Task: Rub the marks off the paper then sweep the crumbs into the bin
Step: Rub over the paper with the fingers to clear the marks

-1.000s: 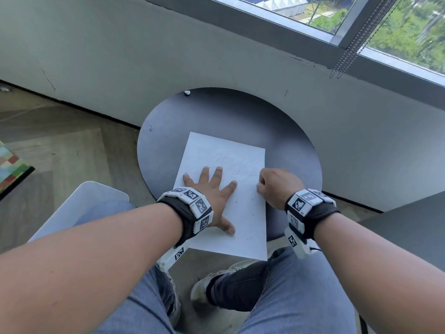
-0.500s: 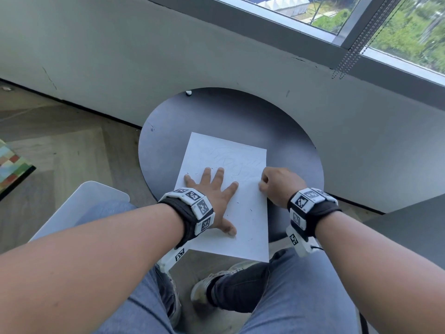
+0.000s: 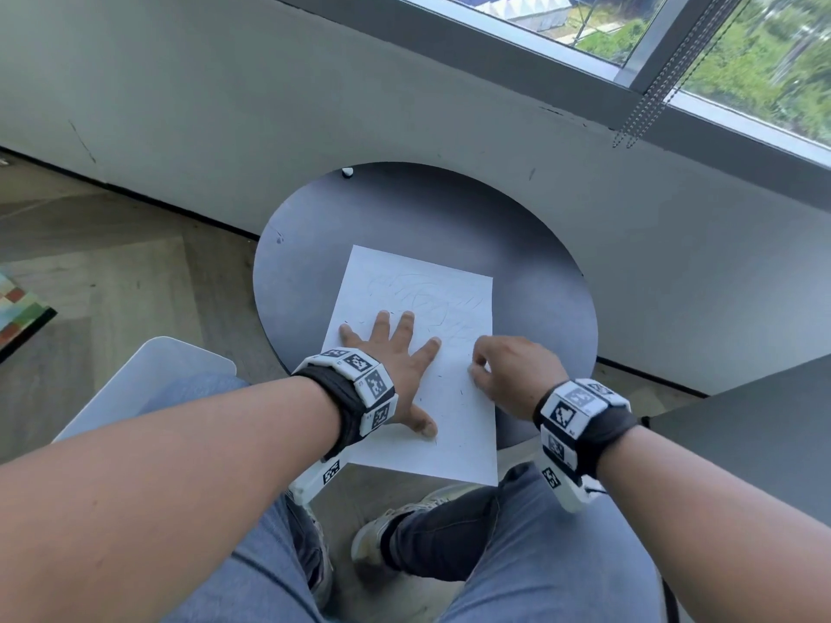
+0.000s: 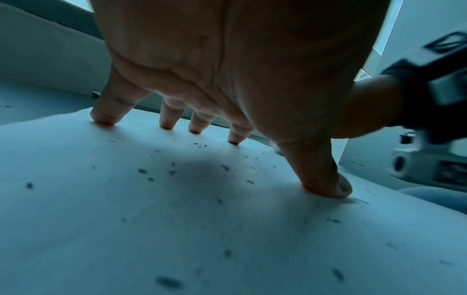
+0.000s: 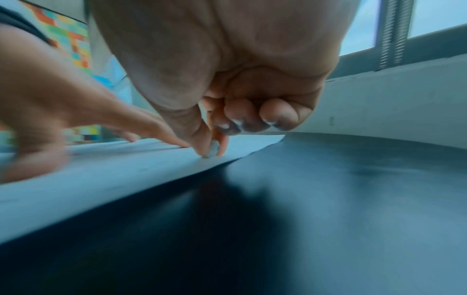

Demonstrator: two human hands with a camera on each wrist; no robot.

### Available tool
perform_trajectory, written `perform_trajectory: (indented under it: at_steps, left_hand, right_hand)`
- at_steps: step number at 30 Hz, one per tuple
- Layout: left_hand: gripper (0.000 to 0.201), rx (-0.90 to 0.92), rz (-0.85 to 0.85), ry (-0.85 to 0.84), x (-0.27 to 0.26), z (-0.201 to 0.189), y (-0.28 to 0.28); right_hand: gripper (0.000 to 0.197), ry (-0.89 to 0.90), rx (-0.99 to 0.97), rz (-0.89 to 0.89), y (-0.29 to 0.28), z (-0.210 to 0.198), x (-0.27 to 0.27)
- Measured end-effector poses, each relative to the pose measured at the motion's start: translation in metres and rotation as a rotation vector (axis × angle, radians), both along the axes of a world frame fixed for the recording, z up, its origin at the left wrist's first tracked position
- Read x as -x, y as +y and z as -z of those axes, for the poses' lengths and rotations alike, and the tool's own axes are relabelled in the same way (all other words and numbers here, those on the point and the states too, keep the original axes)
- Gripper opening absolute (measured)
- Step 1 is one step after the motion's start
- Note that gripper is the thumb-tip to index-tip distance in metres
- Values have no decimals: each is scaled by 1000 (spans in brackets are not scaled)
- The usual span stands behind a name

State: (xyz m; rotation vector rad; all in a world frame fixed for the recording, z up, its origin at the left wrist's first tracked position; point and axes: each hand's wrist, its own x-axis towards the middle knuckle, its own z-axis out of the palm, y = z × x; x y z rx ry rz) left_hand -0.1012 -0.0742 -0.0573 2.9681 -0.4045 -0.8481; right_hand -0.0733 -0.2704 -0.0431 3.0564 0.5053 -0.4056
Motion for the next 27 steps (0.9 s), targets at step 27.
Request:
perform_trajectory:
  at_steps: [27]
  left_hand:
    - [97,-11,64,-72,11,-17,-2]
  right_hand:
    - [16,42,42,177,-9,9,-60]
